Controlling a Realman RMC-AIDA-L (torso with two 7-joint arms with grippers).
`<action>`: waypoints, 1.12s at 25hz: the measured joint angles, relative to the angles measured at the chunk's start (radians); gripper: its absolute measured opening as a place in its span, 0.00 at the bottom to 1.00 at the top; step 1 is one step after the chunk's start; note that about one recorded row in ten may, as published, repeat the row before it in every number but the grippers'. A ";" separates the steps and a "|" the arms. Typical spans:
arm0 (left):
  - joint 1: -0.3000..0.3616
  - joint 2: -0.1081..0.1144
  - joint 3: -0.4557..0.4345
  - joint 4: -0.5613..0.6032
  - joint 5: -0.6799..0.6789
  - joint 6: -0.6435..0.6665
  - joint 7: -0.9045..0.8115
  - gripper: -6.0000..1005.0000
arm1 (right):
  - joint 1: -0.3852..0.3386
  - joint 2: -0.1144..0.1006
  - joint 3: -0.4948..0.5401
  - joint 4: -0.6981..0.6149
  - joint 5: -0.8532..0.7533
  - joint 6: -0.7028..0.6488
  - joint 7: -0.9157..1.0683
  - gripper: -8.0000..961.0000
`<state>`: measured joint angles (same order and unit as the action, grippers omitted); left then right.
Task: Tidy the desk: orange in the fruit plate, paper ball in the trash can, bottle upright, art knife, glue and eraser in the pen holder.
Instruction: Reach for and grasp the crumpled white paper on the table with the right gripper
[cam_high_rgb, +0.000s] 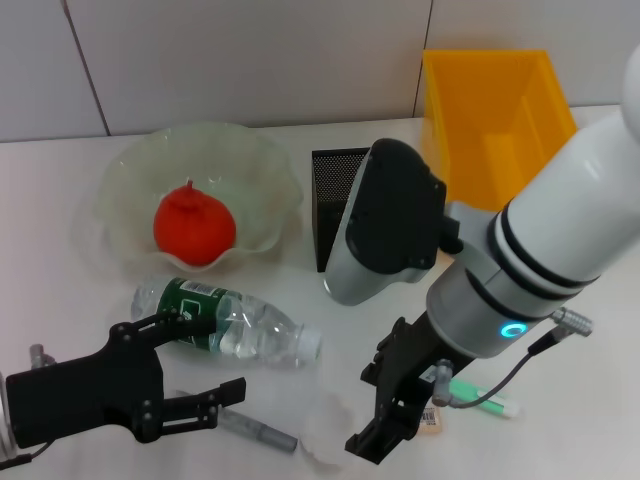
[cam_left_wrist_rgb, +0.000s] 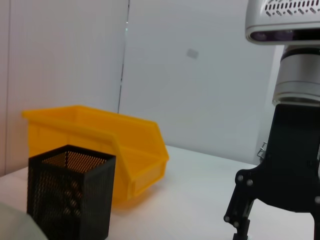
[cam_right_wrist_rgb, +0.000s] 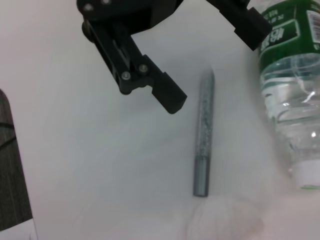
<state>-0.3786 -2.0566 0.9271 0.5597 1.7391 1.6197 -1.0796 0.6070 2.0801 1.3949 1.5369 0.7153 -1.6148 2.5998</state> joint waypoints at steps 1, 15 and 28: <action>0.007 0.001 -0.001 0.000 0.000 0.000 0.000 0.84 | 0.000 0.000 -0.006 -0.008 0.003 0.011 0.000 0.80; 0.006 0.003 -0.001 0.008 0.000 0.000 -0.006 0.84 | 0.024 0.003 -0.056 -0.128 0.026 0.128 0.001 0.81; 0.008 0.003 -0.001 0.008 0.001 0.000 -0.003 0.83 | 0.055 0.003 -0.095 -0.208 0.052 0.179 -0.006 0.80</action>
<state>-0.3704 -2.0539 0.9266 0.5676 1.7396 1.6199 -1.0827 0.6616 2.0831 1.2996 1.3292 0.7670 -1.4359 2.5940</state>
